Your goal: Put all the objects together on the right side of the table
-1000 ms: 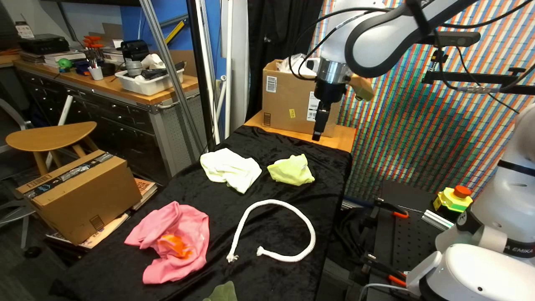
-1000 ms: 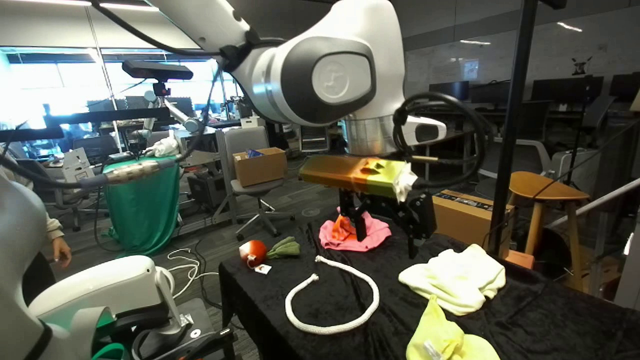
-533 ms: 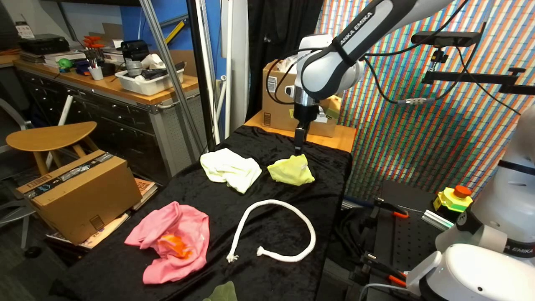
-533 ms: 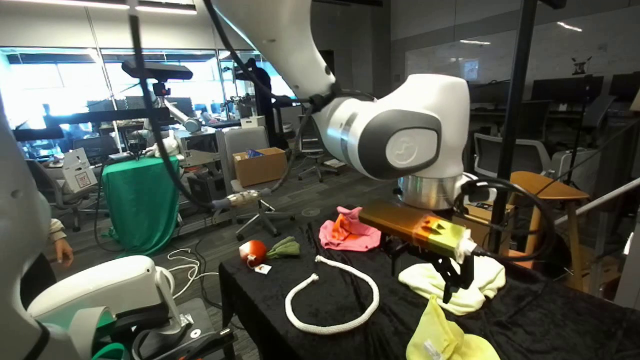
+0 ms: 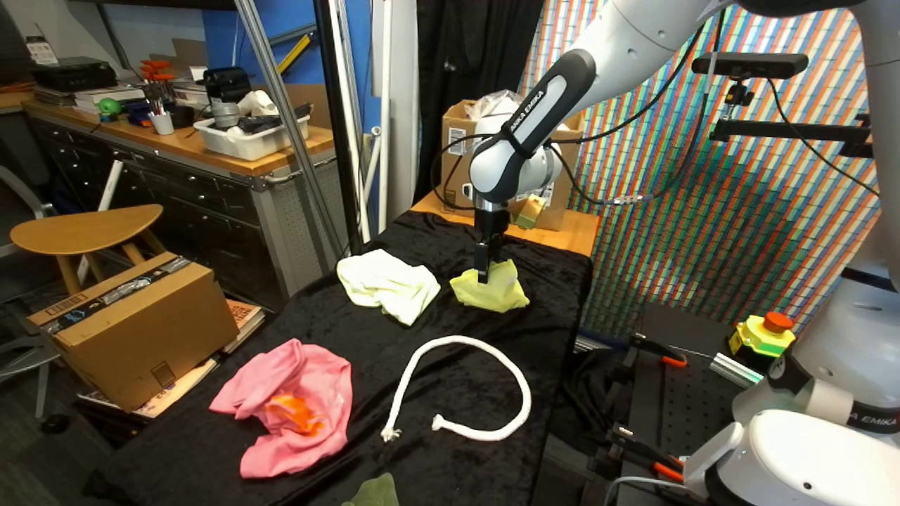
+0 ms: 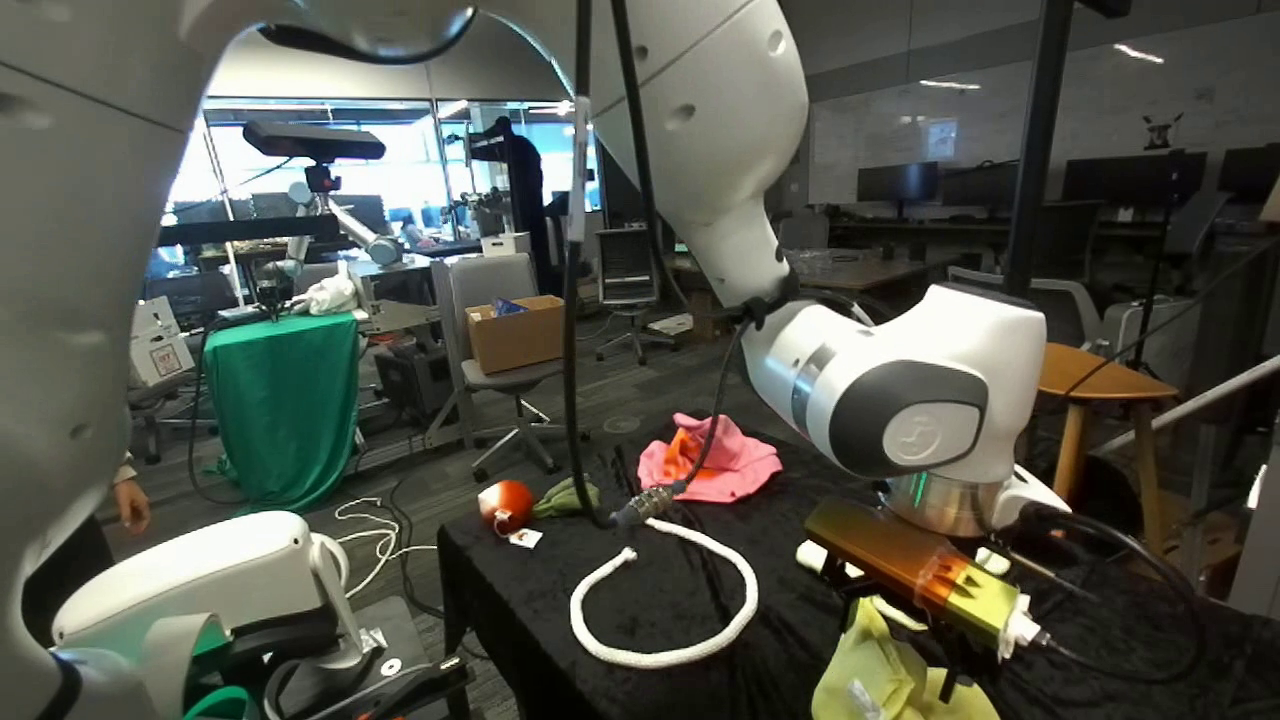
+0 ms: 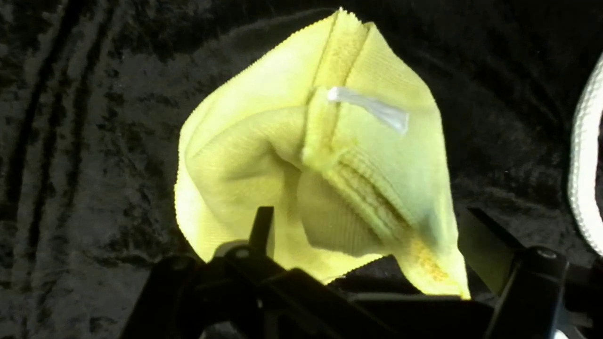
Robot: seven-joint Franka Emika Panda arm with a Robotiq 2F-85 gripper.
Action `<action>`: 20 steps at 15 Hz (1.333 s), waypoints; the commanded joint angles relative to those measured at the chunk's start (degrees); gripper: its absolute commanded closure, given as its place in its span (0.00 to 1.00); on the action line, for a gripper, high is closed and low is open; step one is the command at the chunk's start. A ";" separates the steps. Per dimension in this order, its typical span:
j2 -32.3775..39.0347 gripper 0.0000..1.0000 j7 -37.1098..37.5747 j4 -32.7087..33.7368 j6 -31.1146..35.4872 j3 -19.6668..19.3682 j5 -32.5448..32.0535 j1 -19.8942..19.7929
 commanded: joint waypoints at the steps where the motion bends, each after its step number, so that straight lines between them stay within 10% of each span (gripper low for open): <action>1: 6.08 0.00 0.80 6.89 -2.53 1.70 -1.02 -2.33; 11: 7.13 0.04 1.85 8.86 -4.80 2.00 -2.38 -2.79; 20: 4.42 0.77 3.68 7.14 -8.58 1.75 -5.91 -0.75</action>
